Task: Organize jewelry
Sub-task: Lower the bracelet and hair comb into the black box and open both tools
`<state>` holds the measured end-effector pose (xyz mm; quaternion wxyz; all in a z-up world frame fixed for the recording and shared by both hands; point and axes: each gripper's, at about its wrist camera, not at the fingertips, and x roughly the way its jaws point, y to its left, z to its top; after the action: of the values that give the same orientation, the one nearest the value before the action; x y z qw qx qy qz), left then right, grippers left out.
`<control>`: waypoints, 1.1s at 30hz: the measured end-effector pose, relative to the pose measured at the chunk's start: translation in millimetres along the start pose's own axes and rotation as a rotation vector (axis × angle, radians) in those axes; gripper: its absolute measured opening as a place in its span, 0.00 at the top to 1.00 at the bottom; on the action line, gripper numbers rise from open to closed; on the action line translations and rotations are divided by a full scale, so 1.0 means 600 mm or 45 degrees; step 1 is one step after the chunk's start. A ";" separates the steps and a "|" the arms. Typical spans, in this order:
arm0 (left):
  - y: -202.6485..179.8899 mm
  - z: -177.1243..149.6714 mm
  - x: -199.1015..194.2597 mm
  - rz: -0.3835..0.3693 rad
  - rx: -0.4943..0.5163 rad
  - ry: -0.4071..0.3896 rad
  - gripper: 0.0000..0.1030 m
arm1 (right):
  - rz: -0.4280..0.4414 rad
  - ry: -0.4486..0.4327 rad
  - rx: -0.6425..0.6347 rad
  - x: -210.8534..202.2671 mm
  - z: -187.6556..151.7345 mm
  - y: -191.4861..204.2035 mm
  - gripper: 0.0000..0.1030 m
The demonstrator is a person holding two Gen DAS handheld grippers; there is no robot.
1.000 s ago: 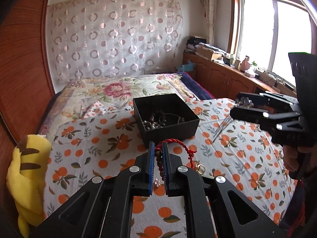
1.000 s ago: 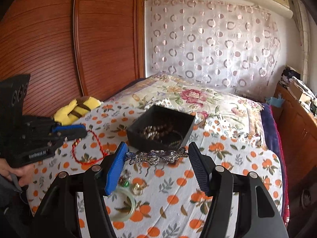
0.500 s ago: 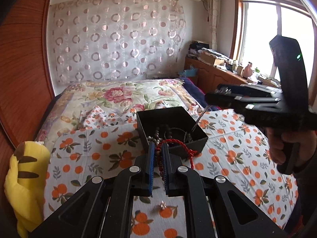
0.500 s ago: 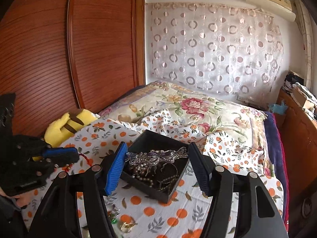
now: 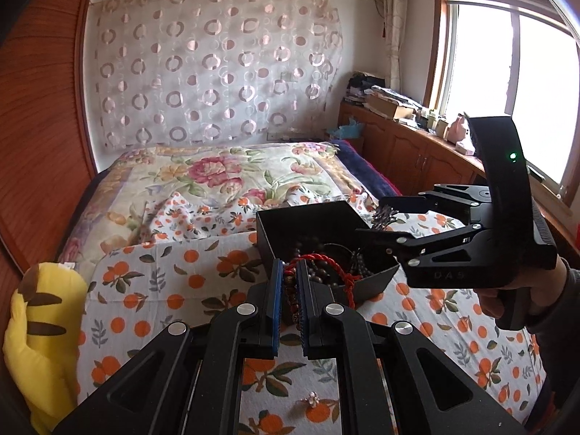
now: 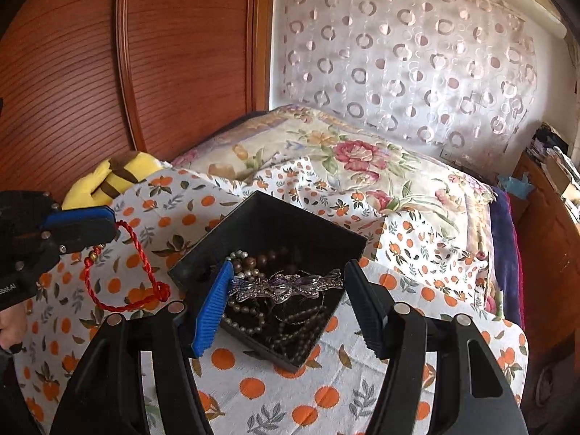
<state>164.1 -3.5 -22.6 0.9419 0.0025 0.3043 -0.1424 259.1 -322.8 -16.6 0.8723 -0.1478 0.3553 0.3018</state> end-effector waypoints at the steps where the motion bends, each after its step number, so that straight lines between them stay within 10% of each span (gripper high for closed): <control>1: 0.003 0.001 0.002 0.001 -0.003 0.001 0.93 | -0.003 0.009 -0.003 0.007 0.003 -0.001 0.36; 33: 0.010 0.051 0.083 0.017 0.019 0.053 0.93 | -0.012 -0.040 0.165 0.007 -0.017 -0.091 0.34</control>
<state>221.7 -13.9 -26.5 0.9363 0.0144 0.3227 -0.1383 290.8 -368.2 -24.4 0.8868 -0.0878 0.3597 0.2764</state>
